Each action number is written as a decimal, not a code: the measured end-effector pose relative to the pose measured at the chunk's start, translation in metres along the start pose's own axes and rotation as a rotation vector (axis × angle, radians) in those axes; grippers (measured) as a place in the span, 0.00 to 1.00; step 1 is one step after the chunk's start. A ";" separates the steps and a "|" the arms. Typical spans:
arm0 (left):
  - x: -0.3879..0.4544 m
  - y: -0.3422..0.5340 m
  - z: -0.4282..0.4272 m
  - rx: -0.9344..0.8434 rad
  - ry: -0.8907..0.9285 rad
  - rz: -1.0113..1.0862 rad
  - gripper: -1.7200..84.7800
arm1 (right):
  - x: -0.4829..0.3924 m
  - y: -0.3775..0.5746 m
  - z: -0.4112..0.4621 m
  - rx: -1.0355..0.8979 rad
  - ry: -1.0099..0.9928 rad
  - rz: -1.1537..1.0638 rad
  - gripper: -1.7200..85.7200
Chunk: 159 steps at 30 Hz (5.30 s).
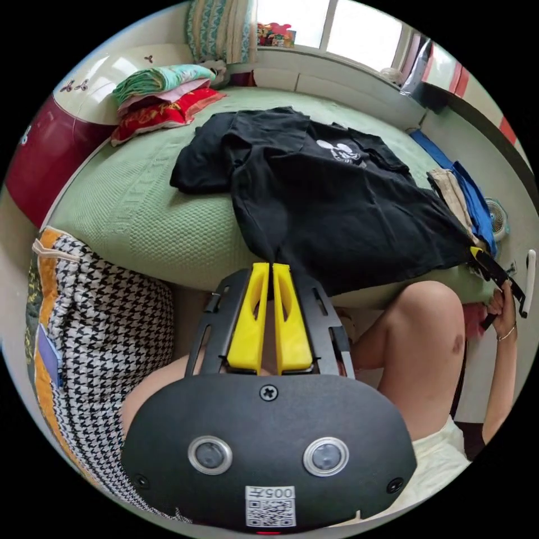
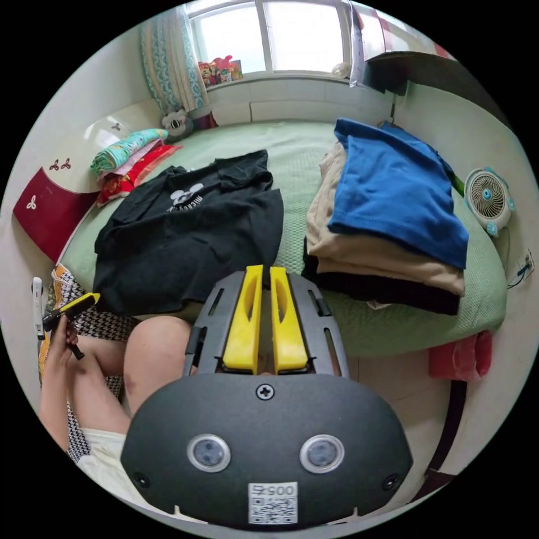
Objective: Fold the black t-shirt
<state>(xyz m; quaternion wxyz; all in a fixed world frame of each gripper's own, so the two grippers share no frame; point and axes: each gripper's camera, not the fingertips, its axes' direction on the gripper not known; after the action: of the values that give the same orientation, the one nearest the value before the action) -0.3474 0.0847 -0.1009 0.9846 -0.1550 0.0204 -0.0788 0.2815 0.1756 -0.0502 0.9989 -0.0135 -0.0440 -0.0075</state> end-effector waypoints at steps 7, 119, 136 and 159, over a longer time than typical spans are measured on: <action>0.030 0.001 -0.074 0.050 -0.108 0.057 0.03 | -0.002 0.015 -0.085 0.131 0.010 -0.040 0.01; 0.125 -0.274 0.252 -0.072 -0.001 0.130 0.07 | -0.290 -0.411 0.304 -0.066 -0.120 -0.587 0.11; 0.203 -0.252 0.245 -0.054 0.044 0.184 0.04 | -0.168 -0.532 0.267 -0.051 -0.140 -0.260 0.08; 0.450 -0.214 0.207 -0.051 0.428 0.410 0.08 | 0.033 -0.419 0.207 -0.200 -0.112 -0.142 0.12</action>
<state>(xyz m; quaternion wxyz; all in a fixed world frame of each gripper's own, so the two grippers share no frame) 0.0781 -0.1264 0.1553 0.9490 -0.1522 0.2606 0.0915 0.2892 -0.2377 0.1693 0.9855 -0.1102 -0.0994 -0.0818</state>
